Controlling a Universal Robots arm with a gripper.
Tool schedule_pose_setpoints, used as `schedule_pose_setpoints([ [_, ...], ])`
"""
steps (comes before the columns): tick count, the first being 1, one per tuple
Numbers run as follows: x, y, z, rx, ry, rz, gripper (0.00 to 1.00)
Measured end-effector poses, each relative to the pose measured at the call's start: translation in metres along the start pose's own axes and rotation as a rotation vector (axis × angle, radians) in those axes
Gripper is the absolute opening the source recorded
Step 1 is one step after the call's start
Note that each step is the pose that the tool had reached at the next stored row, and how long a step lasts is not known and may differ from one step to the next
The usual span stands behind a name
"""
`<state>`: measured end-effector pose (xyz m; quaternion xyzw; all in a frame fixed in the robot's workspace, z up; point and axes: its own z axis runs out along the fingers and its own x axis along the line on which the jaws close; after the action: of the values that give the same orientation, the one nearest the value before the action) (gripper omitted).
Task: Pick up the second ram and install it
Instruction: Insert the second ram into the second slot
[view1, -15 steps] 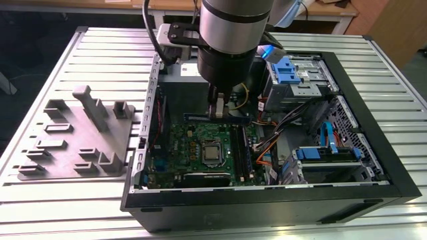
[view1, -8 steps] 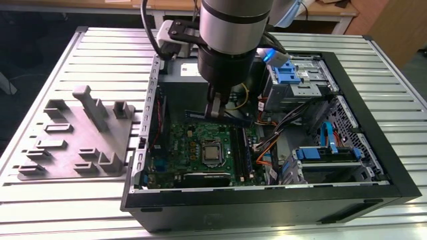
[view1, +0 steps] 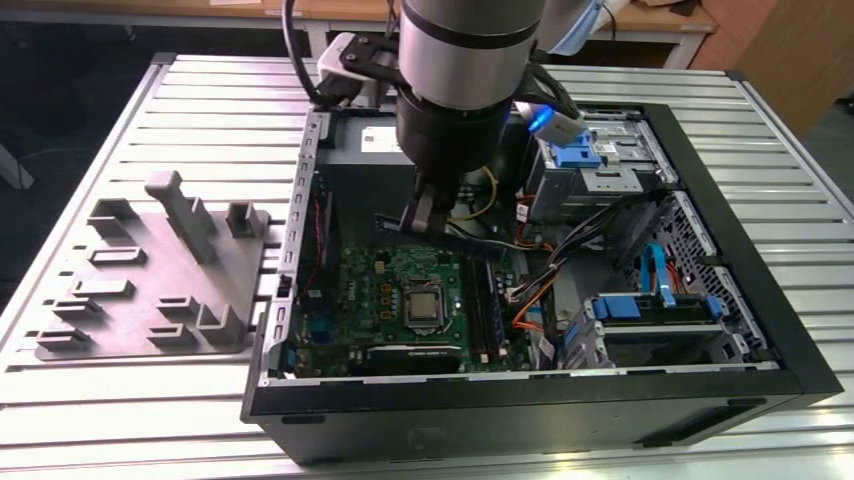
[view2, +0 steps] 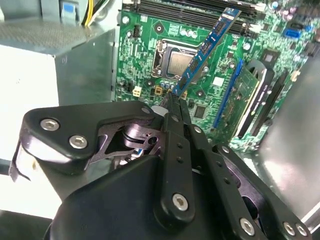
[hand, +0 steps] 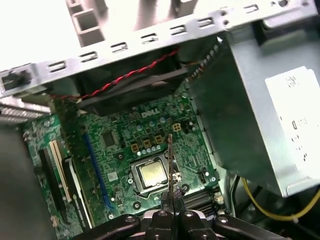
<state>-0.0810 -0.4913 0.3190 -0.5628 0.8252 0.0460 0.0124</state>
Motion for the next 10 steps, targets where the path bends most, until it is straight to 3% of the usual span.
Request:
schedule_pose_setpoints([
  [10,0.0,0.0,0.0003,0.0132,-0.0114,0.182,0.08],
])
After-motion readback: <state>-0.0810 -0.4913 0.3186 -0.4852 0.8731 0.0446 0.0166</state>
